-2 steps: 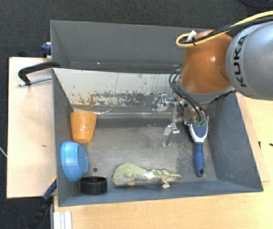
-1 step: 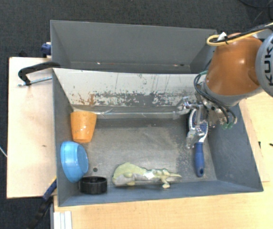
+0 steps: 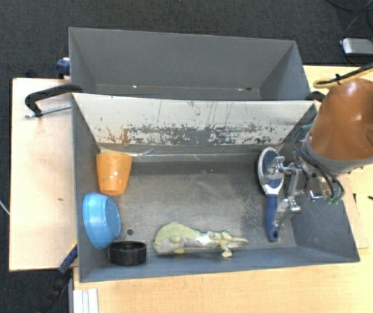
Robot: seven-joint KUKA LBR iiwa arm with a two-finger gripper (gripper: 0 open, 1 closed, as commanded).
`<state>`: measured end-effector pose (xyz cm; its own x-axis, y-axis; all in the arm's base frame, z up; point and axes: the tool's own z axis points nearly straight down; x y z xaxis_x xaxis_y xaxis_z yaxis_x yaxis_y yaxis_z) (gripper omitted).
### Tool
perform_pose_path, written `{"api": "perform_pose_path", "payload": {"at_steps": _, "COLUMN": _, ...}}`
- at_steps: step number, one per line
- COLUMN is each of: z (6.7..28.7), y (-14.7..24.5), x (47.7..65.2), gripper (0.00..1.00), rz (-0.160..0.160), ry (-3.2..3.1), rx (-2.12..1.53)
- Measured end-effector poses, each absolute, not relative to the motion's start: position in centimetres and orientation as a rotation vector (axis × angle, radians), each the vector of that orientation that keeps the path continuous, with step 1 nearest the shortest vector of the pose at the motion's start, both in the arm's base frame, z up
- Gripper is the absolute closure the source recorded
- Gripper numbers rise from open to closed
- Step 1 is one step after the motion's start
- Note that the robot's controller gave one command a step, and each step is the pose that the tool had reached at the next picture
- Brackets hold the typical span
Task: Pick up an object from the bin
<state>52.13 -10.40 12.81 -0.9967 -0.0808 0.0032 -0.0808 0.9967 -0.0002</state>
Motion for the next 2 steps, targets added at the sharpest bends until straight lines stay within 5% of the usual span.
{"api": "perform_pose_path", "payload": {"at_steps": 1, "z": 7.43, "y": -12.19, "x": 50.52, "gripper": 0.00, "rz": -0.003, "ry": -3.048, "rx": 0.748}}
{"api": "perform_pose_path", "payload": {"at_steps": 2, "z": 7.59, "y": -12.05, "x": 50.68, "gripper": 1.00, "rz": -0.002, "ry": -3.051, "rx": 0.753}}
